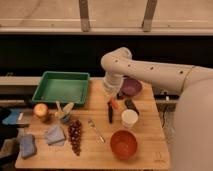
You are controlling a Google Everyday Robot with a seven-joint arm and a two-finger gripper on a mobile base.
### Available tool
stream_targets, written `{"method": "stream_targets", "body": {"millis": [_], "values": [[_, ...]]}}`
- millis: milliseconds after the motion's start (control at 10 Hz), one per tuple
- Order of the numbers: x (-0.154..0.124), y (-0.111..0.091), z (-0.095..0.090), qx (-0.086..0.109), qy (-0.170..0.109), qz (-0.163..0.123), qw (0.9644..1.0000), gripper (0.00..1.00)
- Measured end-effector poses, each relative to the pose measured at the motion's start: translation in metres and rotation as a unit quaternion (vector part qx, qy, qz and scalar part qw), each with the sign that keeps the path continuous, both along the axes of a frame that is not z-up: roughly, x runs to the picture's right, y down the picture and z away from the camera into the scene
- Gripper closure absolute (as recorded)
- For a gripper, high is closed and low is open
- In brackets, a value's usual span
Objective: Place pepper in paper cup
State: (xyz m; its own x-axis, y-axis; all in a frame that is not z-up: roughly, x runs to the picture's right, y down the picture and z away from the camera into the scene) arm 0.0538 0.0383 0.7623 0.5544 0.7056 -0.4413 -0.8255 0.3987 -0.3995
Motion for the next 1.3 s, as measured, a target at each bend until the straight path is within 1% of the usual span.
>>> {"method": "stream_targets", "body": {"millis": [200,300,400,500,700,900,1100,1300], "values": [[0.025,-0.011,-0.014,0.022,0.004,0.025,0.9994,1.0],[0.041,-0.018,-0.023,0.035,0.009,0.042,0.9984,1.0],[0.049,-0.021,-0.027,0.041,0.013,0.055,0.9976,1.0],[0.057,-0.021,-0.027,0.043,0.016,0.066,0.9967,1.0],[0.075,-0.011,-0.019,0.038,0.023,0.097,0.9943,1.0],[0.092,0.007,-0.002,0.028,0.025,0.127,0.9912,1.0],[0.1,0.024,0.009,0.019,0.023,0.149,0.9884,1.0],[0.099,0.033,0.012,0.017,0.018,0.161,0.9867,1.0]]}}
